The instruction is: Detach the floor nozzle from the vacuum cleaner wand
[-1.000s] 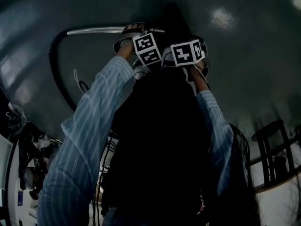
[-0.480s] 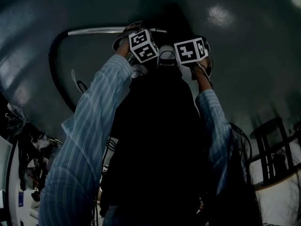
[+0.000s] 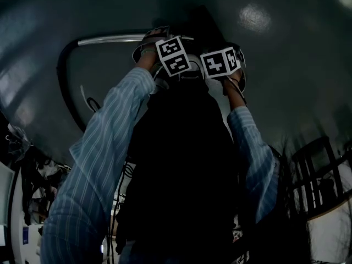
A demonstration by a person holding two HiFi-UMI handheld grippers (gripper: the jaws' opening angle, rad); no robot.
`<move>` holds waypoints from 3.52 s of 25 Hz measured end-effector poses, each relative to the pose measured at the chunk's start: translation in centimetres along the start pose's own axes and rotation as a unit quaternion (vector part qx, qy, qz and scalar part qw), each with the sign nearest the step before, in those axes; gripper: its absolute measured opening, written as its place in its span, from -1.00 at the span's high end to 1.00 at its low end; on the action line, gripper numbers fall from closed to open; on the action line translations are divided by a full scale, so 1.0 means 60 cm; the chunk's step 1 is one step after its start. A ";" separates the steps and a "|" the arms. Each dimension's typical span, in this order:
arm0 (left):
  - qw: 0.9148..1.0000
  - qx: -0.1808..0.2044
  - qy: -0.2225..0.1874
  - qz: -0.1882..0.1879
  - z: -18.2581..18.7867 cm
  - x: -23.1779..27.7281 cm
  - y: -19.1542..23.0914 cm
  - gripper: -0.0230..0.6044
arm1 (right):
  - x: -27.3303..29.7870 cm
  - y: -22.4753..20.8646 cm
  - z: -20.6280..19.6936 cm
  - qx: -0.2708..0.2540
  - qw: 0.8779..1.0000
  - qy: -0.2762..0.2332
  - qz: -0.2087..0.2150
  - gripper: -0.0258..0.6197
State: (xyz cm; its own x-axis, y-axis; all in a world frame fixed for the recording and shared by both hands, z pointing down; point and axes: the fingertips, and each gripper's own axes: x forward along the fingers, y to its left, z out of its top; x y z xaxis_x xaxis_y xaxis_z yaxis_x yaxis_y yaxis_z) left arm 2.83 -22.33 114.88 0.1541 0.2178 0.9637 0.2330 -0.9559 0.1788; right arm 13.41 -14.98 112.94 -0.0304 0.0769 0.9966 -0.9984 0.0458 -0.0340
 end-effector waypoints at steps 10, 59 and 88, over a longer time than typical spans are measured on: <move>1.000 0.022 0.003 -0.003 -0.011 -0.004 -0.005 0.23 | 0.007 -0.046 -0.032 -0.038 0.998 0.046 -0.032 0.28; 0.924 -0.355 -0.146 0.015 0.061 -0.702 -0.140 0.23 | -0.641 0.048 -0.081 0.284 0.932 -0.153 0.165 0.27; 0.835 -0.391 -0.384 0.055 0.123 -1.213 -0.324 0.83 | -1.145 0.268 -0.114 0.273 0.895 -0.299 0.190 0.27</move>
State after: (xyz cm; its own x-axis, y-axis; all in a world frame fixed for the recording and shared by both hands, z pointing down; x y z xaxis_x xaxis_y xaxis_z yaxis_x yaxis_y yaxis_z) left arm -5.84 -18.18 39.81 0.7732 -0.1041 0.6256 -0.4750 -0.7487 0.4625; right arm -0.21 -12.69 43.44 -0.2296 -0.5700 0.7889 -0.7807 -0.3761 -0.4990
